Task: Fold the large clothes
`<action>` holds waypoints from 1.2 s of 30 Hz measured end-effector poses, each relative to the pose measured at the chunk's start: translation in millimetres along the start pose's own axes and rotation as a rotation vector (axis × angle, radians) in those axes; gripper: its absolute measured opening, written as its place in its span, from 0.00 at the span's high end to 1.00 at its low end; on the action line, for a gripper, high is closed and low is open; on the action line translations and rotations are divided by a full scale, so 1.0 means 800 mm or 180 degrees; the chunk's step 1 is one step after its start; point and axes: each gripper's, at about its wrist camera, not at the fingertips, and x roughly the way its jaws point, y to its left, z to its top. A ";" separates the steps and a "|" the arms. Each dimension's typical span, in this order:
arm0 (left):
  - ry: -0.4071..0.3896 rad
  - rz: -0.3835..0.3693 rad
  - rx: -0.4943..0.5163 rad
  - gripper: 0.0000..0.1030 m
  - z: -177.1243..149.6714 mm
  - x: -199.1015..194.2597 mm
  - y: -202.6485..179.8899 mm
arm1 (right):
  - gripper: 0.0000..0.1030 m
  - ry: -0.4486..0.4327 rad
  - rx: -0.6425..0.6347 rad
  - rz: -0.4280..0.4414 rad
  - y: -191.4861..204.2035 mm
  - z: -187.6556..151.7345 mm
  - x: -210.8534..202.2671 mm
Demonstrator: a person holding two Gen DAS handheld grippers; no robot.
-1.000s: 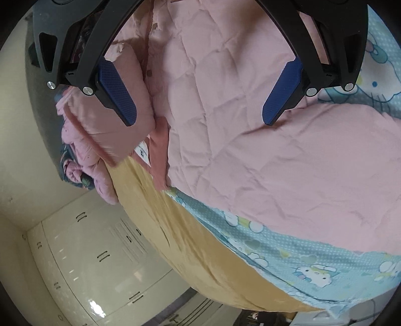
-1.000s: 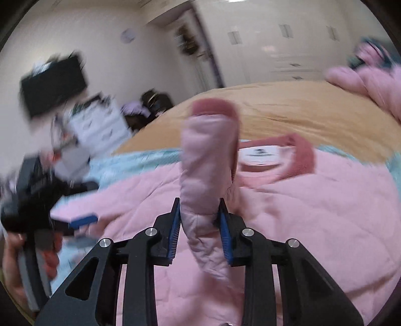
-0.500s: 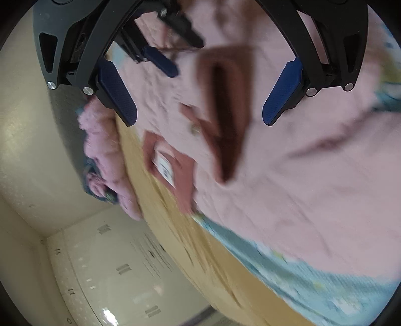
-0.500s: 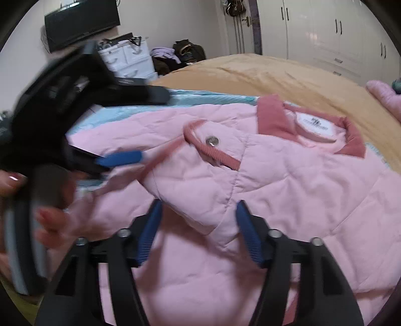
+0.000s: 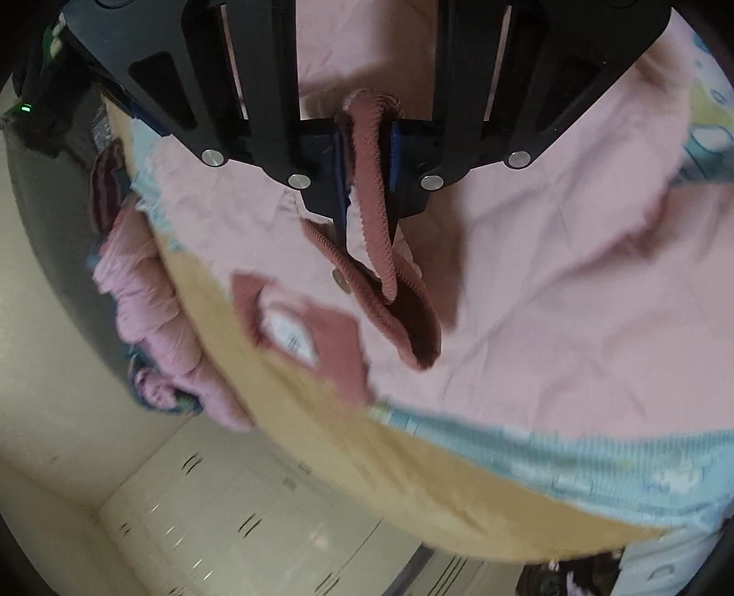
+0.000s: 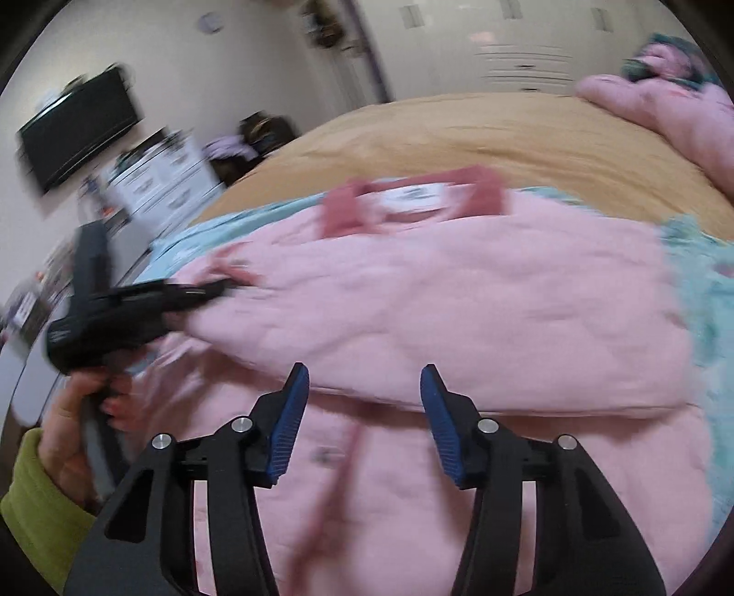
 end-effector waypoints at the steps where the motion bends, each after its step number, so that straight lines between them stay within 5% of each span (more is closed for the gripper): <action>1: -0.0072 0.0029 0.0061 0.93 0.004 -0.008 -0.003 | 0.53 -0.0071 0.0037 -0.0123 -0.012 0.003 -0.007; 4: -0.0161 0.0231 0.0267 0.93 0.006 -0.012 -0.008 | 0.53 -0.0131 0.0192 -0.0480 -0.045 0.014 -0.005; 8: -0.0018 0.0393 0.0243 0.93 -0.003 0.008 0.004 | 0.52 -0.0071 0.0252 -0.0561 -0.058 0.023 0.019; 15: 0.0115 0.0598 0.0347 0.93 -0.012 0.019 0.010 | 0.45 0.0298 0.0349 -0.0992 -0.088 0.017 0.064; 25: 0.0246 0.0579 0.0253 0.89 -0.027 0.032 0.021 | 0.44 0.0352 0.0772 -0.0806 -0.125 0.000 0.076; 28: 0.0243 0.0603 0.0255 0.85 -0.028 0.023 0.017 | 0.28 0.0129 0.0960 -0.0540 -0.115 0.000 0.047; 33: 0.0127 0.0568 0.0306 0.48 -0.026 -0.008 0.000 | 0.11 -0.0102 0.0909 -0.0352 -0.092 -0.004 0.011; 36: 0.0021 0.0604 0.0330 0.17 -0.027 -0.026 -0.007 | 0.05 -0.0178 0.0802 -0.0337 -0.077 -0.001 -0.004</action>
